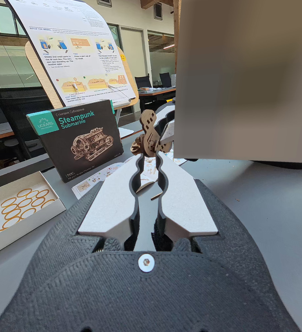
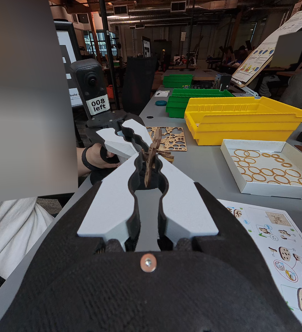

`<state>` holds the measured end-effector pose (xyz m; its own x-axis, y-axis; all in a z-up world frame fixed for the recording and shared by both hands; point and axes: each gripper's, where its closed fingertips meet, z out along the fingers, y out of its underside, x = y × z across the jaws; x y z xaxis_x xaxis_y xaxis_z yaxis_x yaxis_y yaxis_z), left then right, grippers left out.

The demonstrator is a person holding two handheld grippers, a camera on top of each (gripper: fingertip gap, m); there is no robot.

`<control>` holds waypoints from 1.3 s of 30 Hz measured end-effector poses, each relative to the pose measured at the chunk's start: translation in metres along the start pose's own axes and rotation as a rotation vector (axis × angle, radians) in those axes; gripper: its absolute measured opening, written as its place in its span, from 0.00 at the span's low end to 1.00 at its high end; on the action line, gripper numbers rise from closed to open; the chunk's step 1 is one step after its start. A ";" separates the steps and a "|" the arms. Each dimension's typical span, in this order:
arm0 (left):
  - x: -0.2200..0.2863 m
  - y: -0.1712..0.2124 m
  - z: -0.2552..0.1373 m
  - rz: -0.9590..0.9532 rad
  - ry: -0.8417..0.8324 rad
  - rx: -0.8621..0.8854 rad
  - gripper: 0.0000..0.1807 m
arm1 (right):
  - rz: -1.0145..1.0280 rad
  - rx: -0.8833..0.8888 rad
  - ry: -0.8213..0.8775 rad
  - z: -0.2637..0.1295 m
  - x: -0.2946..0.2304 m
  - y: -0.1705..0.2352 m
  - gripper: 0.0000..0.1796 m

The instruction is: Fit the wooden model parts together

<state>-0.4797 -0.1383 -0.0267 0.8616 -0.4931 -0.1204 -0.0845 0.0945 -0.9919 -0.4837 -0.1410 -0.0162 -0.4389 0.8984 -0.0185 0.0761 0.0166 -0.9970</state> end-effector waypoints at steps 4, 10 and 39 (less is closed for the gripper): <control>0.000 0.001 0.000 -0.011 0.003 -0.003 0.06 | 0.009 -0.004 0.002 0.000 0.000 0.001 0.06; -0.001 0.003 0.000 -0.024 -0.005 -0.017 0.06 | 0.024 0.002 0.016 0.002 0.002 0.002 0.05; -0.021 0.027 0.007 -0.319 -0.001 -0.104 0.10 | 0.671 0.068 -0.087 0.005 0.031 0.031 0.04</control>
<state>-0.4971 -0.1192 -0.0510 0.8537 -0.4824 0.1964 0.1386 -0.1533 -0.9784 -0.4995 -0.1144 -0.0484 -0.3865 0.6662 -0.6378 0.3019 -0.5621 -0.7700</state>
